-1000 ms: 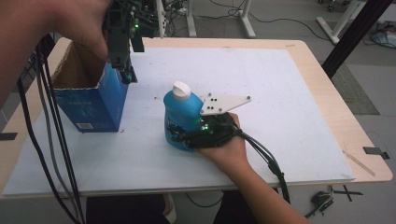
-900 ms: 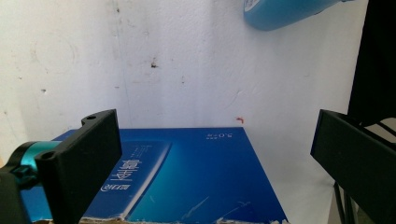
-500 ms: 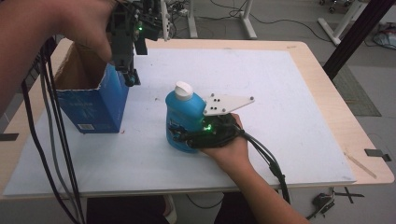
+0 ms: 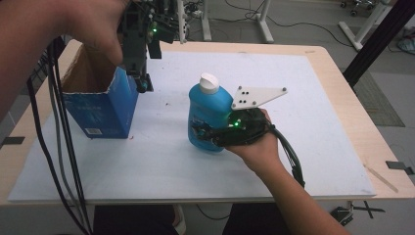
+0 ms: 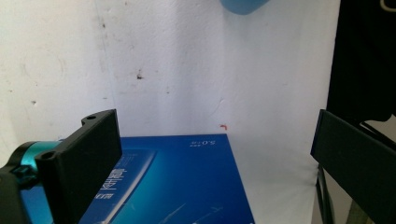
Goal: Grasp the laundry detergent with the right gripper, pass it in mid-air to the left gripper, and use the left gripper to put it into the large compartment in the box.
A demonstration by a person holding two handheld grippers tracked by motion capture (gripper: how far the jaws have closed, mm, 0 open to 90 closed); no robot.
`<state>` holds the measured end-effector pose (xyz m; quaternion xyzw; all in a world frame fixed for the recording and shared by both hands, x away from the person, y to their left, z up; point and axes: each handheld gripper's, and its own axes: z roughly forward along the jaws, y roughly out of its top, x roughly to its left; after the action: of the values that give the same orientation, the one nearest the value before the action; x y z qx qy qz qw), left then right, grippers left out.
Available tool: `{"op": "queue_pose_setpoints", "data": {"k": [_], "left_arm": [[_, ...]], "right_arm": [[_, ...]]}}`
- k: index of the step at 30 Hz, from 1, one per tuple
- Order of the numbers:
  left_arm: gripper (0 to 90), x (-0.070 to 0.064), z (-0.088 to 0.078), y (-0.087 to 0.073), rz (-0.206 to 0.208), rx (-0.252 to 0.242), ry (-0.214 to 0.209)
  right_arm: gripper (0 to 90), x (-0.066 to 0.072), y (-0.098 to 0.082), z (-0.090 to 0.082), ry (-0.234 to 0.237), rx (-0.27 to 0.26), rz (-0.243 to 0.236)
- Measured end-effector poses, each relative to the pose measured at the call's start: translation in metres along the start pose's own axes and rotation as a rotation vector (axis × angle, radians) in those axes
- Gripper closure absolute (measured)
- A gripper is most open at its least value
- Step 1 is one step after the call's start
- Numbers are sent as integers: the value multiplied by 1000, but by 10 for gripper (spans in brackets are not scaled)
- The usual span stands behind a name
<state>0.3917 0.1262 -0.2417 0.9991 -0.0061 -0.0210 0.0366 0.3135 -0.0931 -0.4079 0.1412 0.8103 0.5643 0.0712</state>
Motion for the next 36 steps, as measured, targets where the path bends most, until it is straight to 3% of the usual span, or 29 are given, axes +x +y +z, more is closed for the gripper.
{"op": "queue_pose_setpoints", "data": {"k": [9, 15, 23, 36], "left_arm": [[17, -12, -5, 7, -11, -30, -4], [17, -25, -9, 12, -11, -47, -1], [18, -39, -10, 30, -8, -45, -21], [17, -48, -11, 51, -18, -39, -30]], "right_arm": [[457, -15, 10, -7, 64, 39, -35], [457, -21, 17, -6, 152, 43, -60], [457, -22, 27, 2, 270, 50, -106], [457, -20, 35, 12, 357, 57, -136]]}}
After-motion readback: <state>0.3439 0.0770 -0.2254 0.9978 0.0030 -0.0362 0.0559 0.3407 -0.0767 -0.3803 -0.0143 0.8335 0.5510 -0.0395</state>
